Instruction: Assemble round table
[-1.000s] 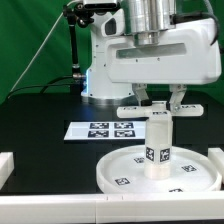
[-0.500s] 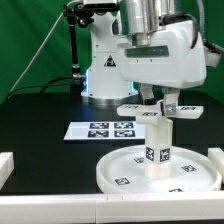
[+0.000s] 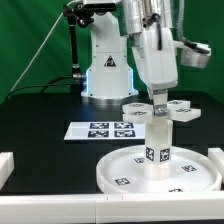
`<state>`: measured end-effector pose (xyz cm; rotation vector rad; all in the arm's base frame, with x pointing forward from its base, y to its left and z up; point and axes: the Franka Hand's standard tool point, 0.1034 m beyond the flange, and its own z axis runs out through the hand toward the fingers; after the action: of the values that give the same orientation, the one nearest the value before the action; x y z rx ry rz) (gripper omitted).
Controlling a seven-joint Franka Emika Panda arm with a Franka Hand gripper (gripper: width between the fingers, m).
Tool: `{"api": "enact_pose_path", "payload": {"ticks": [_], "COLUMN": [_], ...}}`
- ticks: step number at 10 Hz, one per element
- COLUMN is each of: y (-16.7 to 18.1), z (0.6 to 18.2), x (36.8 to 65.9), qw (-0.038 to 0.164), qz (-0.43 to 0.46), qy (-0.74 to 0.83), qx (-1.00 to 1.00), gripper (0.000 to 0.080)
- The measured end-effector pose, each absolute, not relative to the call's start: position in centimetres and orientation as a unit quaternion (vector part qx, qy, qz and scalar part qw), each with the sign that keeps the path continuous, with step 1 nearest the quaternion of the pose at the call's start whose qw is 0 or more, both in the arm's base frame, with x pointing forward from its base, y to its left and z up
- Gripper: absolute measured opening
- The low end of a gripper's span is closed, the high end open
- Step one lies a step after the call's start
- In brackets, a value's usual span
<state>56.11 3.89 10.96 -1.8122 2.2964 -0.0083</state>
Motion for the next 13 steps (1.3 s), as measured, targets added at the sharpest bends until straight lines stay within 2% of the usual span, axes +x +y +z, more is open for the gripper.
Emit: {"api": "enact_pose_path", "payload": {"ticks": [3,5,7,11,13], "y": [3.8,3.8,3.9,4.2,4.3], "z": [11.0,11.0,11.7,14.1,13.7], "x": [56.1,56.1,56.4,56.9,56.8], "qw": [0.131,0.131,0.131,0.152,0.149], "qz": [0.008,0.009,0.018,0.024,0.020], "qy": [0.854,0.860,0.842,0.836,0.817], "qx": [-0.503,-0.493,-0.523,-0.527,-0.557], "gripper": [0.0443,0.0443,0.0620,0.0648,0.0649]}}
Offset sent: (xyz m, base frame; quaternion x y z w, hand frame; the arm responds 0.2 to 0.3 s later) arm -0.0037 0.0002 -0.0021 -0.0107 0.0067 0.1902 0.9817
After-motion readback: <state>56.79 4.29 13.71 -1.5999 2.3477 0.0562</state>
